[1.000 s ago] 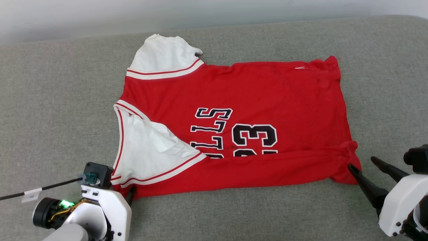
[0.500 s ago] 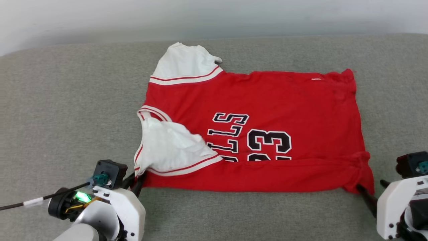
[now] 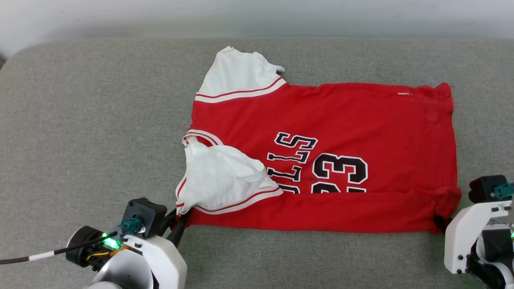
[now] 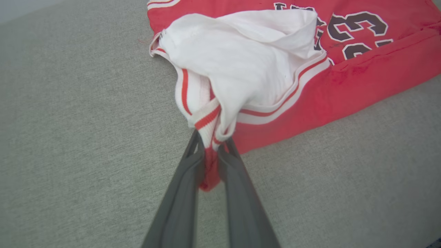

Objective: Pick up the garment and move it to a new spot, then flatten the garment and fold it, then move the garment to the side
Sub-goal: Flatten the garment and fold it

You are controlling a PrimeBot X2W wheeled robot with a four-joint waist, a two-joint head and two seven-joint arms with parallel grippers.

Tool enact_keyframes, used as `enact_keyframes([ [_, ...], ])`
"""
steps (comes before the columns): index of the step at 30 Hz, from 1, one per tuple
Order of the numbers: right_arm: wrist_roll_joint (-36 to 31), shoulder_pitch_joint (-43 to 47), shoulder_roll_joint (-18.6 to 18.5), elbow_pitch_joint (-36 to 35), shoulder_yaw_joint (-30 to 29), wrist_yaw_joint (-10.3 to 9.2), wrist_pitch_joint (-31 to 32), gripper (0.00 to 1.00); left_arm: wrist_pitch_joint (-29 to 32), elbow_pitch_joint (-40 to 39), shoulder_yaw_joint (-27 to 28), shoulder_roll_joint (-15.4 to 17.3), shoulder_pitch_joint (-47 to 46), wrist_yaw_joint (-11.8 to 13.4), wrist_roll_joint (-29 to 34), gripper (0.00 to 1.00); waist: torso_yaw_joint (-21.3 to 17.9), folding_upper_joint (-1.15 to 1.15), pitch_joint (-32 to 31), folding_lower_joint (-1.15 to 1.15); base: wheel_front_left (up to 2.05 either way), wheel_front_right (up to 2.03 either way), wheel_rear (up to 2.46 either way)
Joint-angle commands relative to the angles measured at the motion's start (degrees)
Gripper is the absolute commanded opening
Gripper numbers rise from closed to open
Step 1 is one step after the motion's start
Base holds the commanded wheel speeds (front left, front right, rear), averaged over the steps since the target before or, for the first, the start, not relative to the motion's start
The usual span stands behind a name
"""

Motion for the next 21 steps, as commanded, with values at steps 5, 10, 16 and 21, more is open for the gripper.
enact_keyframes([
  [5,0.8,2.8,-1.4,2.6,1.0,-0.06,1.5,0.0,0.6,0.9,-0.7,-0.3,1.0,-1.0,-1.4,0.0,-0.3,0.0,-1.4,0.01,0.0,0.0,0.0],
  [10,2.3,4.9,-4.1,-1.1,1.0,-0.06,3.2,0.0,1.1,1.4,-1.0,0.6,3.3,-1.3,-3.5,0.0,-1.5,0.0,-4.4,0.01,0.0,0.0,0.0],
  [16,4.4,8.7,-7.8,-7.2,-1.0,-0.06,7.3,0.0,1.5,2.1,-2.1,3.3,8.4,-0.7,-4.9,0.0,-3.5,0.0,-7.8,0.01,0.0,0.0,0.0],
  [21,5.2,12.6,-9.0,-11.0,-2.1,-0.06,10.7,0.0,1.6,1.8,-3.3,4.1,11.8,-0.7,-6.1,0.0,-4.0,0.0,-8.5,0.01,0.0,0.0,0.0],
])
